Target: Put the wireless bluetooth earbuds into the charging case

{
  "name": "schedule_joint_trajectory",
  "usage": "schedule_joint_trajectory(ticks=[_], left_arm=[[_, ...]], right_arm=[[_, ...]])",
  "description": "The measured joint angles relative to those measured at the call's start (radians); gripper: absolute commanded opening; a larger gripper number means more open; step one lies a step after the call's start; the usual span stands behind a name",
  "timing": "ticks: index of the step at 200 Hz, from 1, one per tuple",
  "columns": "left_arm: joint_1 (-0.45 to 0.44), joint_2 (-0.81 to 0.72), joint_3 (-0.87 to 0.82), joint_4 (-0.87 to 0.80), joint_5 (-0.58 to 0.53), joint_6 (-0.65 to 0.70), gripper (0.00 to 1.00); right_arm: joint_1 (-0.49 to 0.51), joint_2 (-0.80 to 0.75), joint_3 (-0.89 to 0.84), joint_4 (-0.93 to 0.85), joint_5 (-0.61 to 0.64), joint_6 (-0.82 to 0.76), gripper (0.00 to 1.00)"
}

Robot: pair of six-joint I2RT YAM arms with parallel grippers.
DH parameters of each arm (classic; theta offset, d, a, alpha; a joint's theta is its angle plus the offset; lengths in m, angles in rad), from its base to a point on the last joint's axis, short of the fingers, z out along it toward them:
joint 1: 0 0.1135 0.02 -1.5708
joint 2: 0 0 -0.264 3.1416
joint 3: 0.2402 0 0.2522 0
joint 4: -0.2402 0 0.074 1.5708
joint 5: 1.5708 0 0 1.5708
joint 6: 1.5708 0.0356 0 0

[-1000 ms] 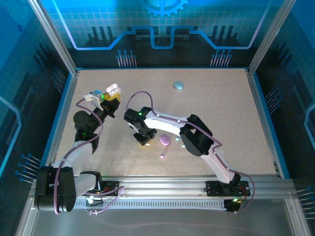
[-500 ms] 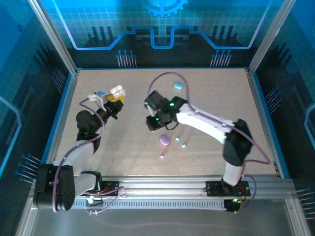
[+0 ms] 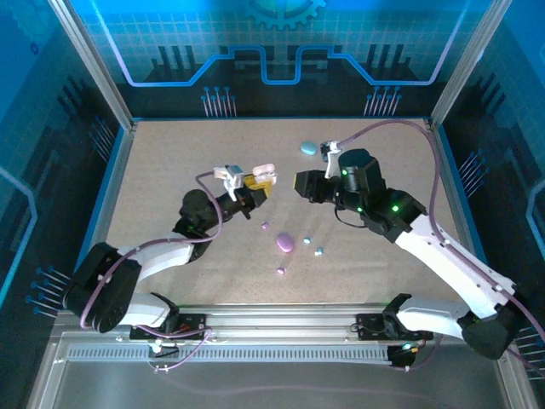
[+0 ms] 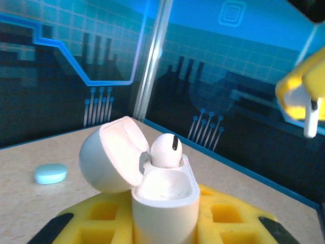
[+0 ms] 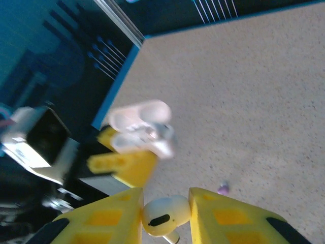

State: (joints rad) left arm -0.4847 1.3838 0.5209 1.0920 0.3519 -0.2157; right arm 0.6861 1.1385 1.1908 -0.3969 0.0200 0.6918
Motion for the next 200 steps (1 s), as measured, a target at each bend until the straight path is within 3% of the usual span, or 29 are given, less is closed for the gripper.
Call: schedule_joint_trajectory(ticks=[65,119,200], left_arm=[[-0.177,0.108,0.029,0.125,-0.156,0.058,0.18],[-0.204,0.108,0.032,0.164,-0.225,0.09,0.19],[-0.207,0.108,0.032,0.179,-0.233,0.096,0.19]], right_arm=[[0.026,-0.009,-0.032,0.085,0.028,0.046,0.31],[0.071,0.041,-0.031,0.121,0.057,0.049,0.32],[0.086,0.091,0.002,0.13,0.086,0.049,0.32]])
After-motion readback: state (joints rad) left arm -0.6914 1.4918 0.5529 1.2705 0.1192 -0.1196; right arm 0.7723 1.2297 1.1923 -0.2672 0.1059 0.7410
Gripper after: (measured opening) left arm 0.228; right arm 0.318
